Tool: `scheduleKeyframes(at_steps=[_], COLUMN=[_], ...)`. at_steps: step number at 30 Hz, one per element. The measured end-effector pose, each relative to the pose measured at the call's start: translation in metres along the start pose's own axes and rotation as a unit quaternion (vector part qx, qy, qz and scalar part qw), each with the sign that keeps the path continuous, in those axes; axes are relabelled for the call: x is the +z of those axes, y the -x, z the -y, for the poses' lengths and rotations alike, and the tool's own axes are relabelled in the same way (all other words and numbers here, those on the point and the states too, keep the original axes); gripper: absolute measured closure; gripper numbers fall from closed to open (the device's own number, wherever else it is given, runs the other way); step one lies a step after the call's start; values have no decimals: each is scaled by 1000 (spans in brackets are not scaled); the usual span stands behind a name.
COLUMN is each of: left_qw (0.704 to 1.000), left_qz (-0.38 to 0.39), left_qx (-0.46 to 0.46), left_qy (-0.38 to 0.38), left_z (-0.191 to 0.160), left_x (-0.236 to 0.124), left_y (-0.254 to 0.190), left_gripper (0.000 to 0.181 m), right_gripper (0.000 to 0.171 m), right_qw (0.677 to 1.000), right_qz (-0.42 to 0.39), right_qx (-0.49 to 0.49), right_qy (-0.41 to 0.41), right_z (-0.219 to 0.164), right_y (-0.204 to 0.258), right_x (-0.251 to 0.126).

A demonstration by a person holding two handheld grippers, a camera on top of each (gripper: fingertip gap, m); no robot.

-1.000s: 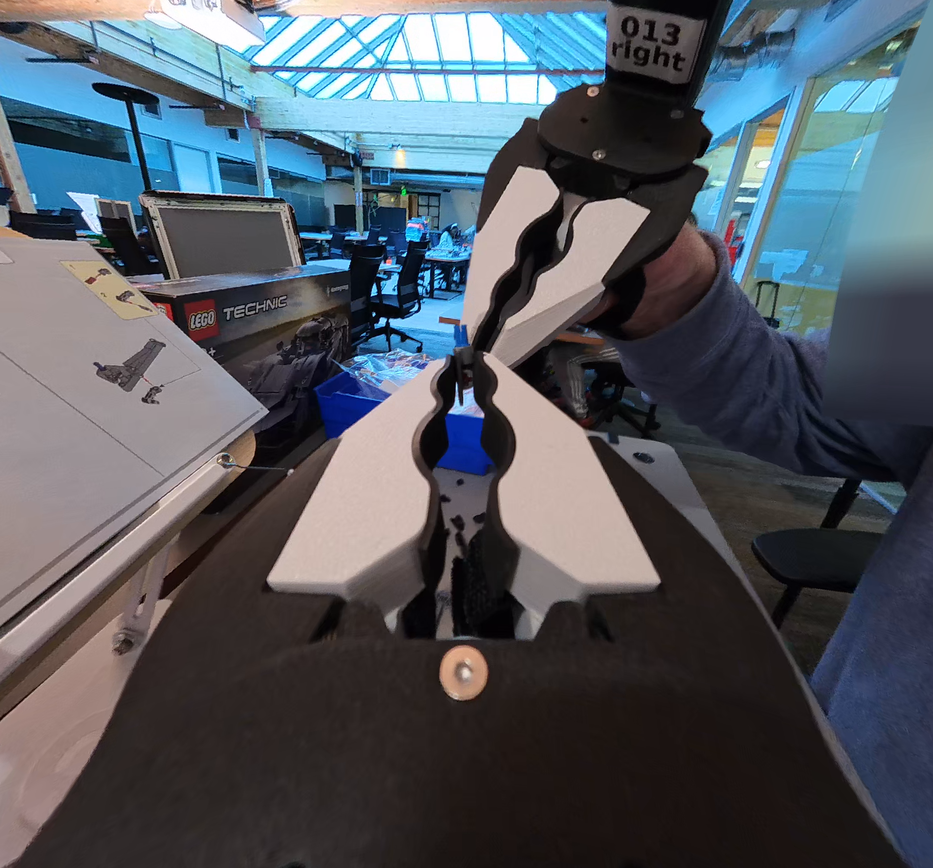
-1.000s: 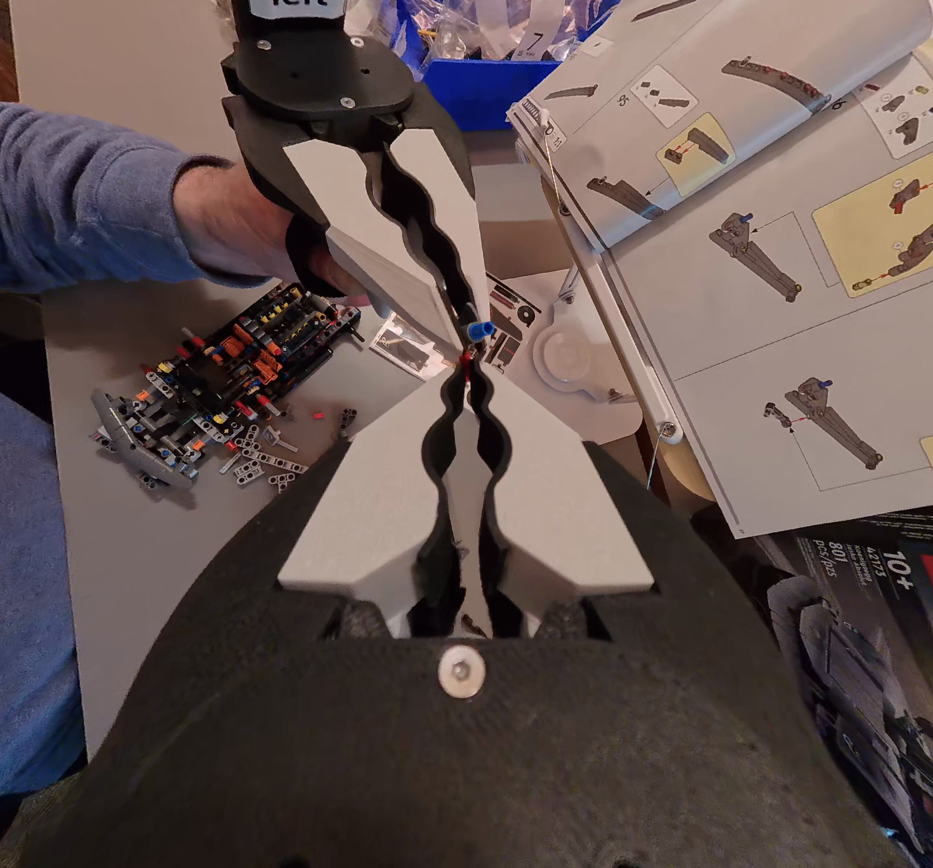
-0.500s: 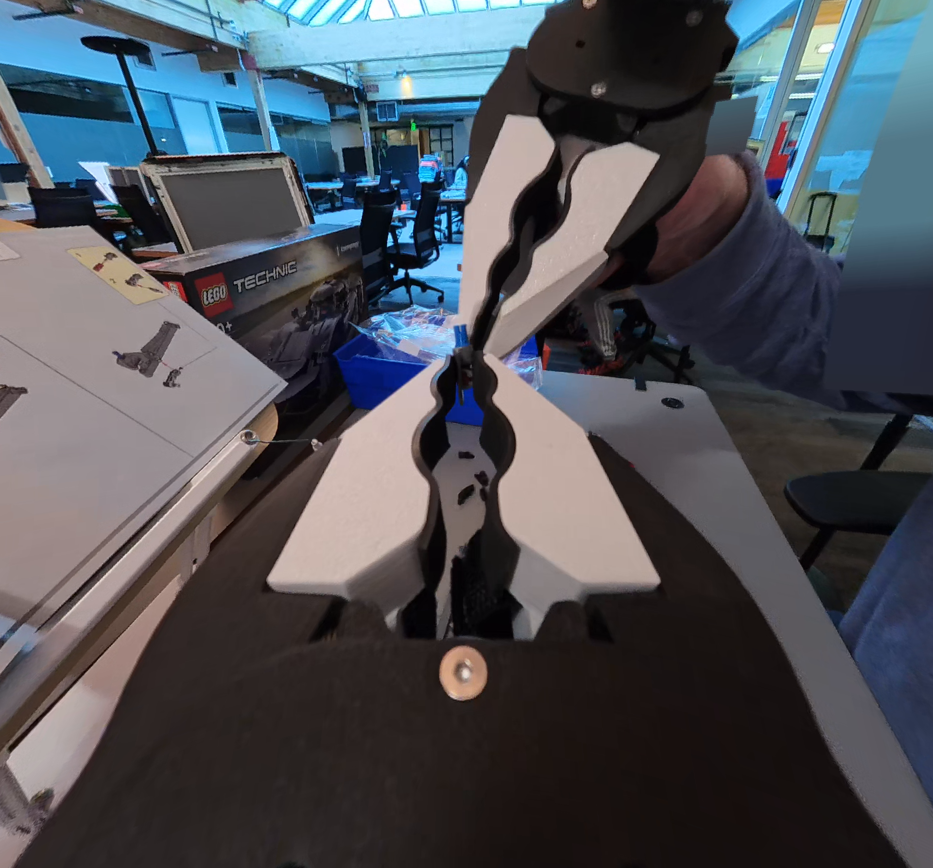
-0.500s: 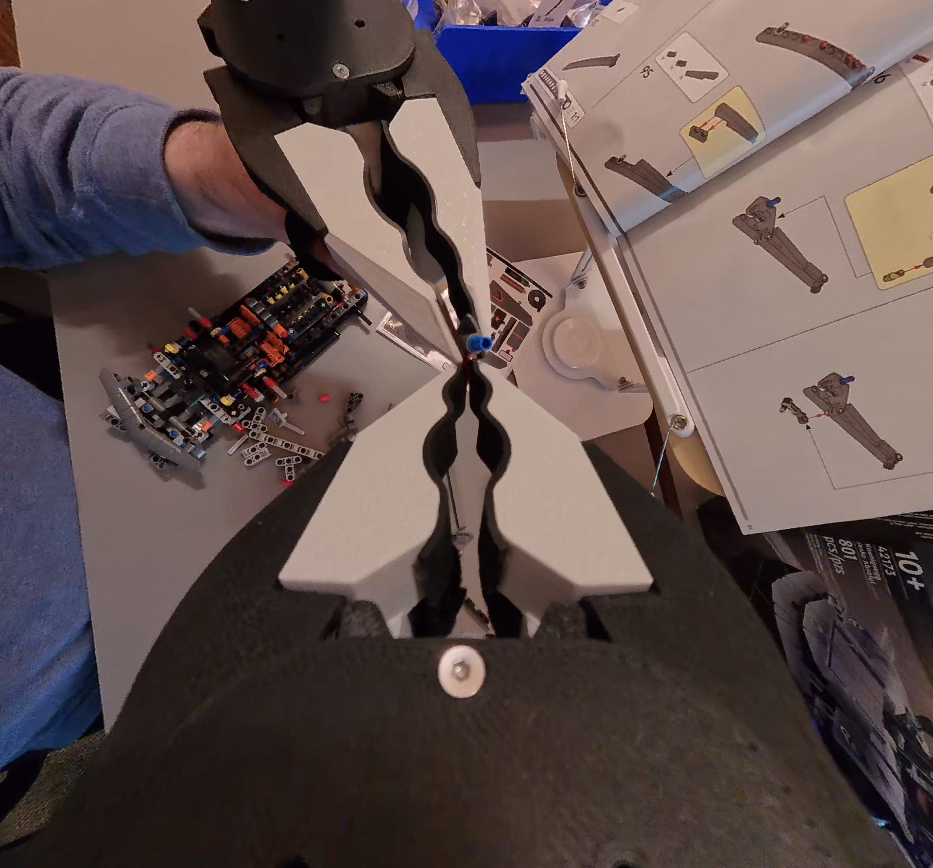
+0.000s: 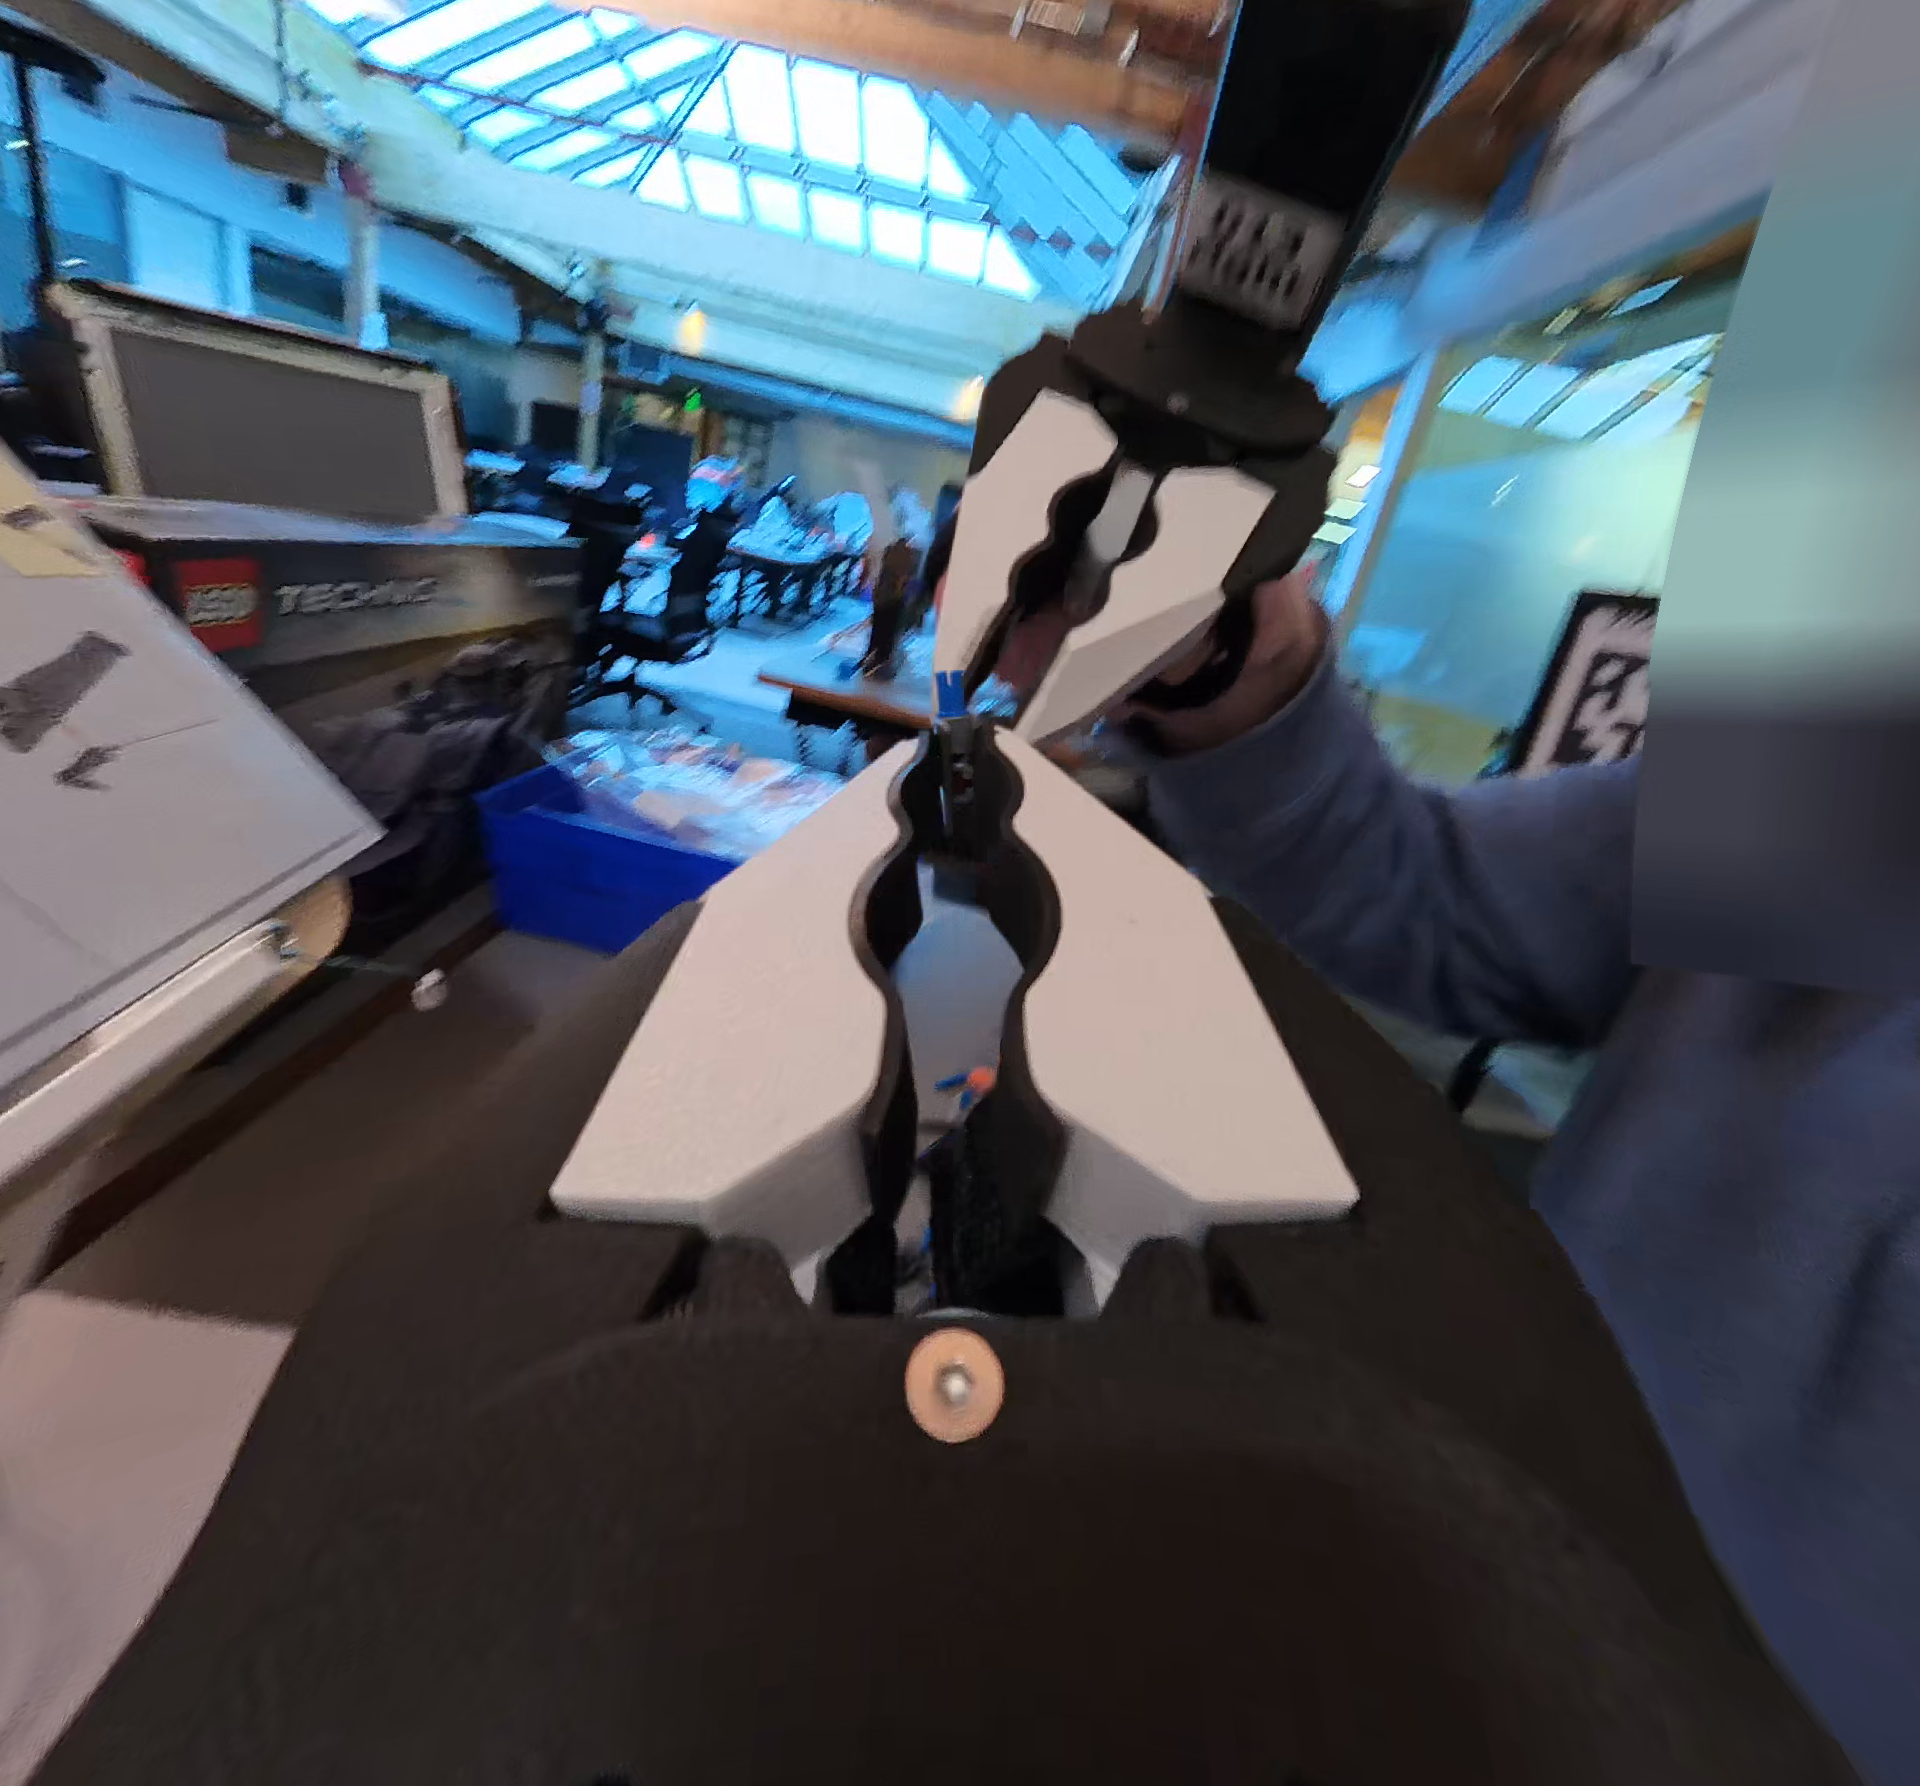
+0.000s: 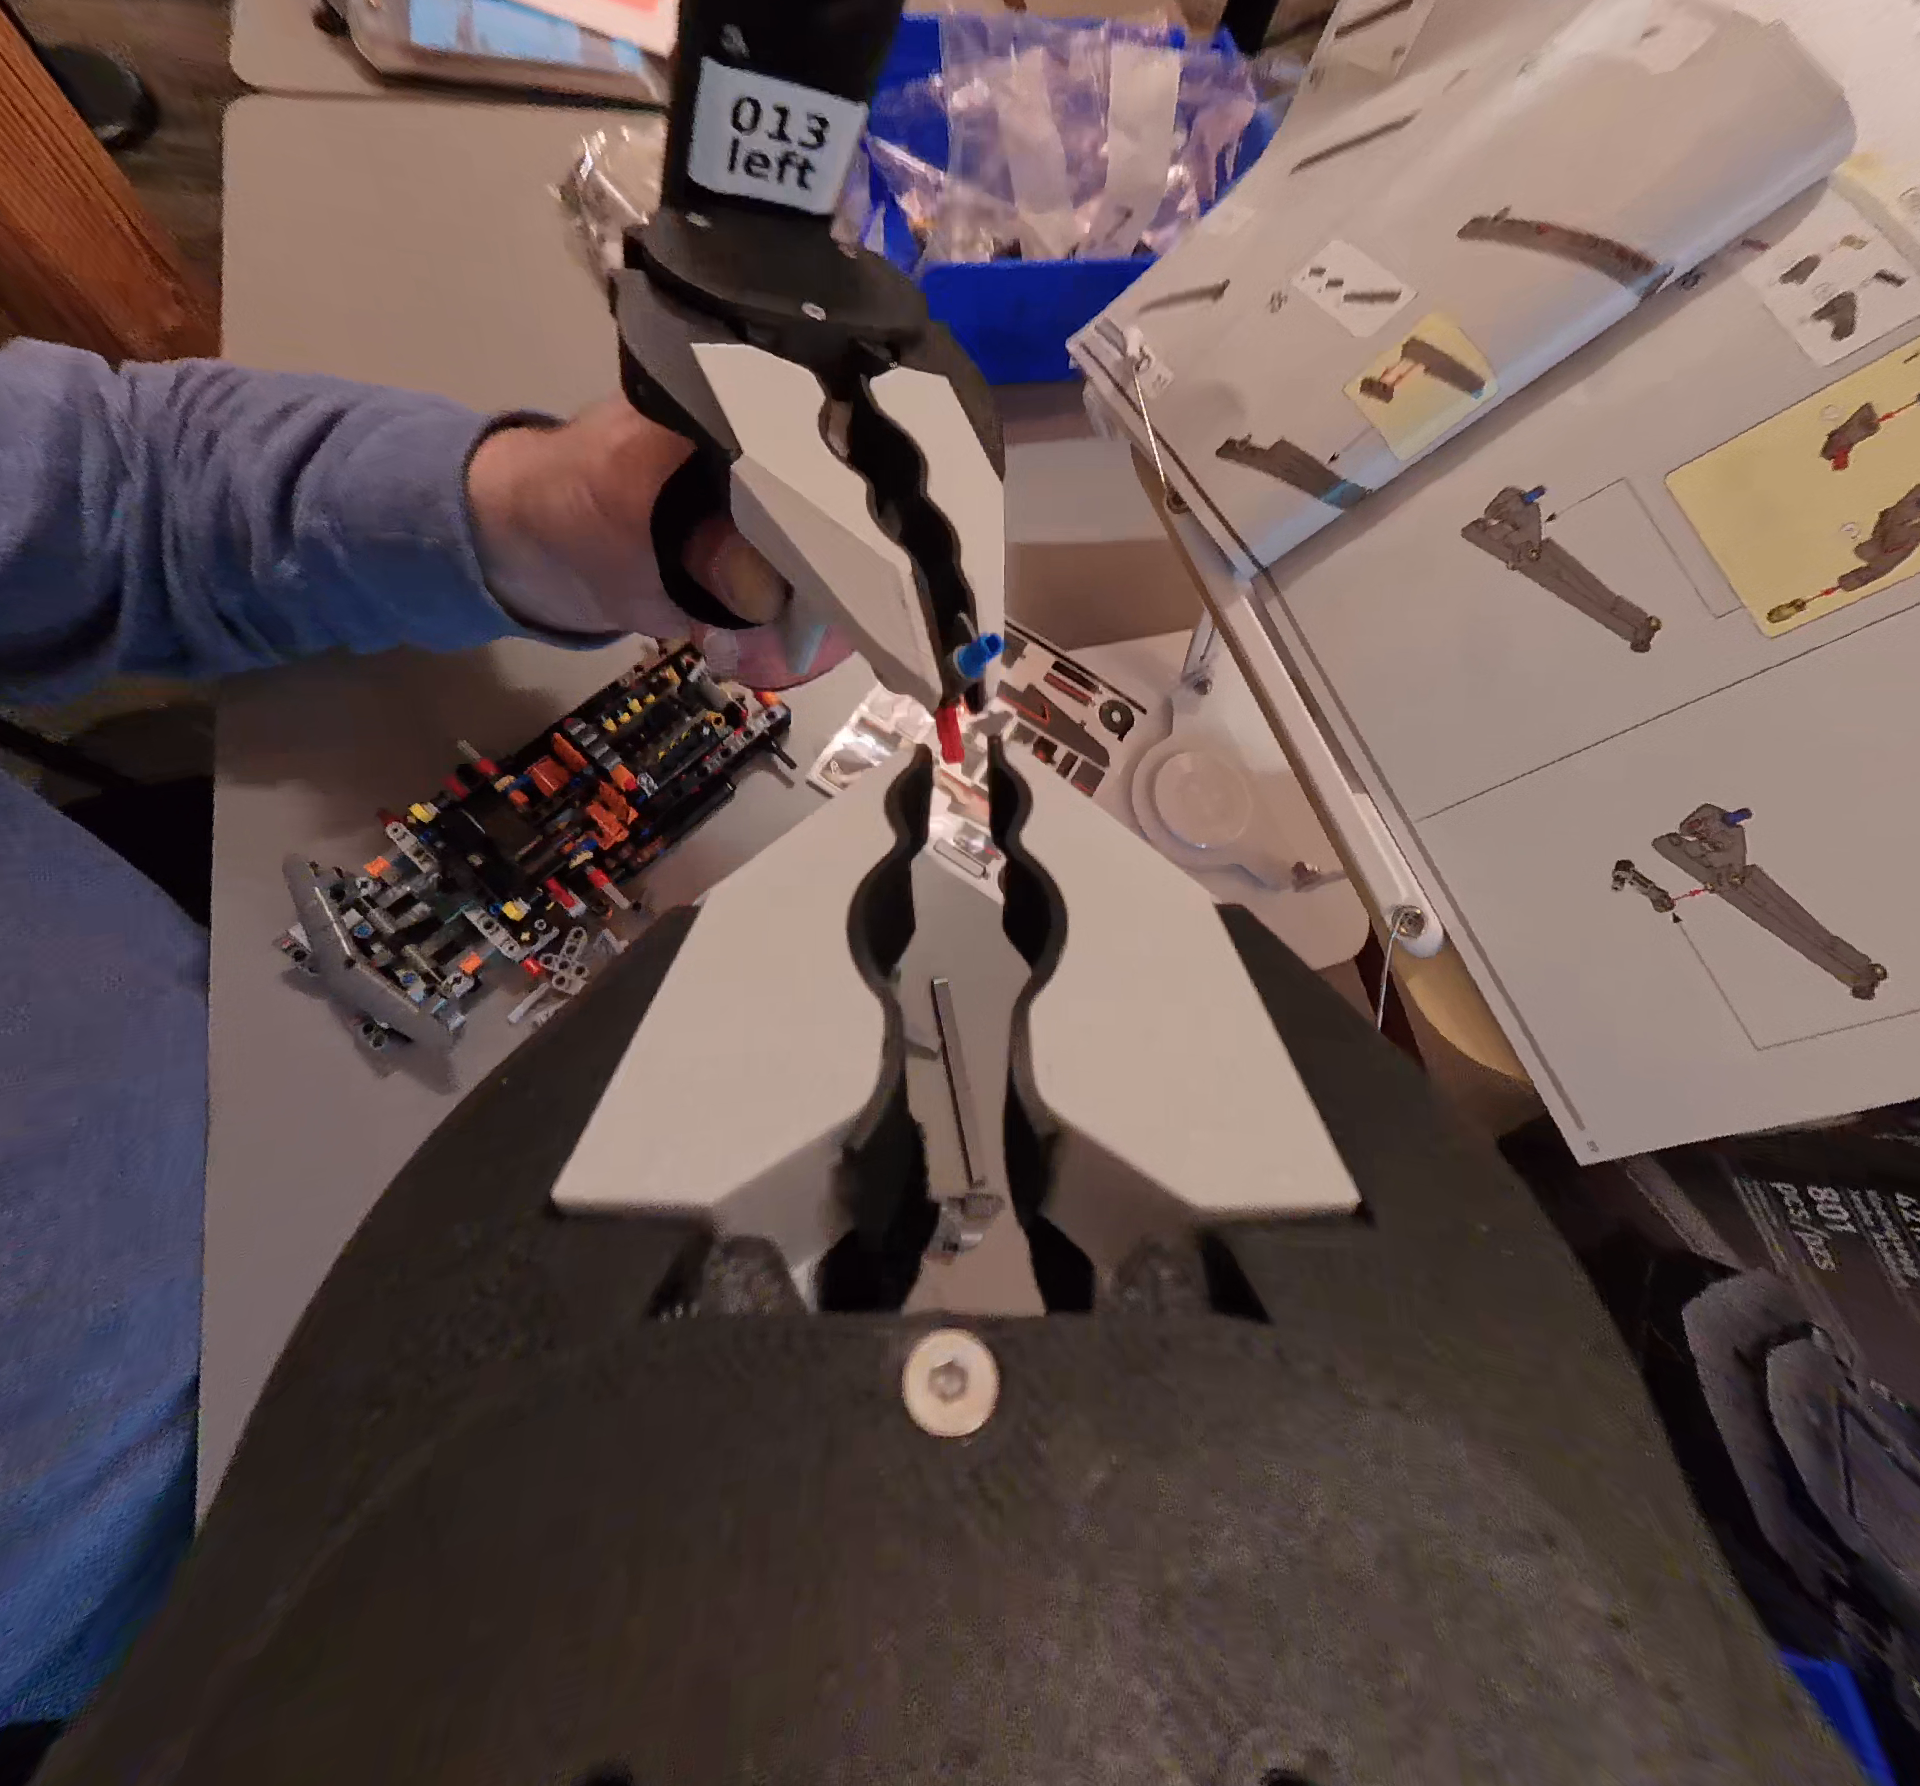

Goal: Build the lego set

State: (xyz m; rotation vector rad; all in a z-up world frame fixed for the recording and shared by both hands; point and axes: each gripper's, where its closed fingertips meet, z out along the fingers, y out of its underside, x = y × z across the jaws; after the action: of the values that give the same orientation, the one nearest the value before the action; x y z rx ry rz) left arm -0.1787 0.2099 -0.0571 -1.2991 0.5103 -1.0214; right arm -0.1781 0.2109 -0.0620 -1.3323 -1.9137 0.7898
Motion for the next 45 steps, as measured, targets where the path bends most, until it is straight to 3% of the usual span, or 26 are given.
scheduleKeyframes(at_steps=[3,10,12,18,26,43,45], left_qw=[1000,999,999,997,996,996,995], left_qz=[-14,-33,-35,-49,-58,-34,-33], left_qx=[-8,-14,-17,-30,-41,-44,-48], left_qy=[-19,-27,-31,-43,-56,-72,-80], left_z=[9,11,12,16,17,14,16], left_x=[-2,2,2,1,0,3,1], left_y=[-6,-15,-15,-18,-19,-11,-8], left_gripper=[176,177,176,176,177,176,176], right_gripper=[157,162,169,164,171,171,165], right_qw=[999,991,991,988,988,986,987], right_qz=[12,41,44,40,40,20,8], right_qx=[9,39,40,40,34,30,25], right_qy=[-44,-125,-123,-141,-146,-165,-160], right_z=[4,15,15,19,21,23,20], right_y=[4,11,11,11,14,11,8], right_x=[-7,-4,-4,-9,-9,-9,-13])
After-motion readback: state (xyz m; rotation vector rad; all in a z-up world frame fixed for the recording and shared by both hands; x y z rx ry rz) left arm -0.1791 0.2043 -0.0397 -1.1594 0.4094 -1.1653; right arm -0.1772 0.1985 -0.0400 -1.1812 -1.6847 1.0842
